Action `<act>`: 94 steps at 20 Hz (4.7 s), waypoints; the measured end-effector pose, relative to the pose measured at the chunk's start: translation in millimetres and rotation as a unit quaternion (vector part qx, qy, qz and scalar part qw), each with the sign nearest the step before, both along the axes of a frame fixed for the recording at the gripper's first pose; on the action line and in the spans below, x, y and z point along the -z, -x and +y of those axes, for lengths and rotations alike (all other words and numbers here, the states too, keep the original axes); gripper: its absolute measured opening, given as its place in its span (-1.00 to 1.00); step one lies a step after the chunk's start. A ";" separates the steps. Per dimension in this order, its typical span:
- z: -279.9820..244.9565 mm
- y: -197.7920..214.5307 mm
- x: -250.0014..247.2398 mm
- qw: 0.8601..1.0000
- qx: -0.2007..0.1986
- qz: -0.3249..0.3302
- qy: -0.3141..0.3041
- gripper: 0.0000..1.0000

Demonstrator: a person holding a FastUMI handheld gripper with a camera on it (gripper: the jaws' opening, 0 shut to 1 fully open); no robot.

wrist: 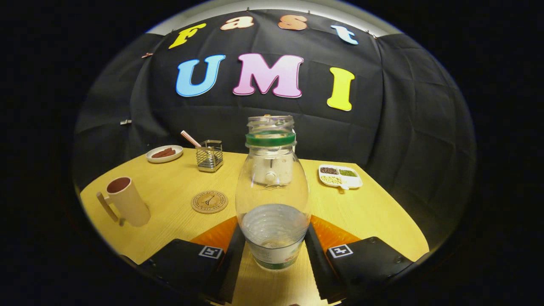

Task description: Take the bottle from table, then pour the juice into the cup, finally place the bottle on the coaster

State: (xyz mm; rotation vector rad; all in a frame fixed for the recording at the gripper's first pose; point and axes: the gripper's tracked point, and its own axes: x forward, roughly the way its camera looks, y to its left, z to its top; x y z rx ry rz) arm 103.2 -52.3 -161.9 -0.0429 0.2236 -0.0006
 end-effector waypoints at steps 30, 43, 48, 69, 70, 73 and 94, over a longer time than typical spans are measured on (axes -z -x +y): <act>121.8 -15.3 -113.1 0.935 -0.095 -0.036 0.339 0.41; 146.6 -23.0 -95.4 0.877 -0.104 -0.022 0.469 0.40; 163.5 -27.3 -81.2 0.850 -0.120 -0.025 0.512 0.40; 189.5 -50.5 -38.2 0.732 -0.177 -0.019 0.658 0.41; 190.6 -51.8 -36.4 0.726 -0.180 -0.019 0.664 0.40; 190.8 -53.4 -33.7 0.710 -0.188 -0.023 0.678 0.40; 197.2 -63.5 -27.3 0.629 -0.221 -0.044 0.744 0.40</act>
